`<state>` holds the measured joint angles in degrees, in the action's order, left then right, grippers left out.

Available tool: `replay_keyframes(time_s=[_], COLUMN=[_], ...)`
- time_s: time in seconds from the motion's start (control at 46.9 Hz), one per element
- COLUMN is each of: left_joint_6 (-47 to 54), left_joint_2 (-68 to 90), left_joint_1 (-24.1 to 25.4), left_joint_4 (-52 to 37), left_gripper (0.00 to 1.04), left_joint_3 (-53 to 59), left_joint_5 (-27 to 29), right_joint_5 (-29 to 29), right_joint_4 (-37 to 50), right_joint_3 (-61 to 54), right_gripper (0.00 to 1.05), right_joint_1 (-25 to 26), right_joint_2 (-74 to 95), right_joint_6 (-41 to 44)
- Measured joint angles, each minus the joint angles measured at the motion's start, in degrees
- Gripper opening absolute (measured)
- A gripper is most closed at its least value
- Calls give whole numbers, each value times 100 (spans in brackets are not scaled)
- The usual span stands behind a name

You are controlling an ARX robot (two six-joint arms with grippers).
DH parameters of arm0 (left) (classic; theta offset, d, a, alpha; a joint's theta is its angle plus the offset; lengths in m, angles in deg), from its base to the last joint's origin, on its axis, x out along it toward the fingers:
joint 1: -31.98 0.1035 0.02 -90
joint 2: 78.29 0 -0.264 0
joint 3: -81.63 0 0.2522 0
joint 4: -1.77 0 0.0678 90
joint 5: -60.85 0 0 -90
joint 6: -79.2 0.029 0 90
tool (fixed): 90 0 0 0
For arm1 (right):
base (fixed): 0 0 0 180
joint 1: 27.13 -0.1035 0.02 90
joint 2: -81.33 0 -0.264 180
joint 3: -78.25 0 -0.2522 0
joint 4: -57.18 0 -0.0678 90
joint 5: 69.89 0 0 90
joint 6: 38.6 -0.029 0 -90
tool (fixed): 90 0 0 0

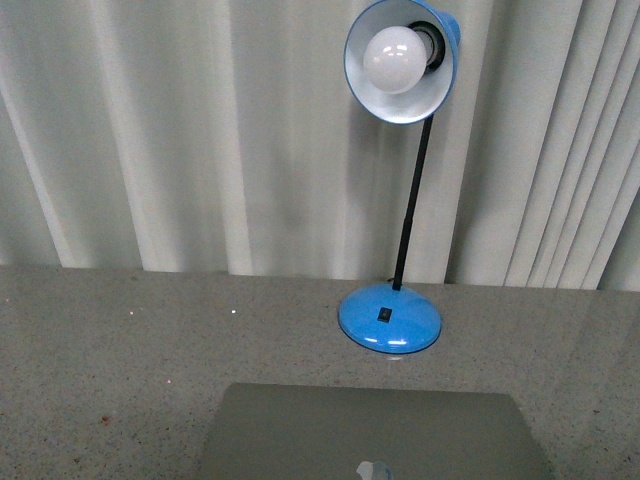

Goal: Close laptop

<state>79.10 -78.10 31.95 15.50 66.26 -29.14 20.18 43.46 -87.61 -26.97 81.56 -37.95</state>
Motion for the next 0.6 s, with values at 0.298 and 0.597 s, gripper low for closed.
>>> replay_keyframes(time_s=[0.298,0.597], left_joint_6=[2,2], left_joint_2=[0,0], left_joint_1=[0,0], left_joint_4=[0,0], left_gripper=[98,98], left_joint_3=[0,0], left_joint_5=[2,2], right_joint_5=[0,0], right_joint_4=[0,0], right_joint_3=[0,0], right_gripper=[97,97], right_joint_1=[0,0], right_joint_2=[0,0], right_joint_6=[-2,-2])
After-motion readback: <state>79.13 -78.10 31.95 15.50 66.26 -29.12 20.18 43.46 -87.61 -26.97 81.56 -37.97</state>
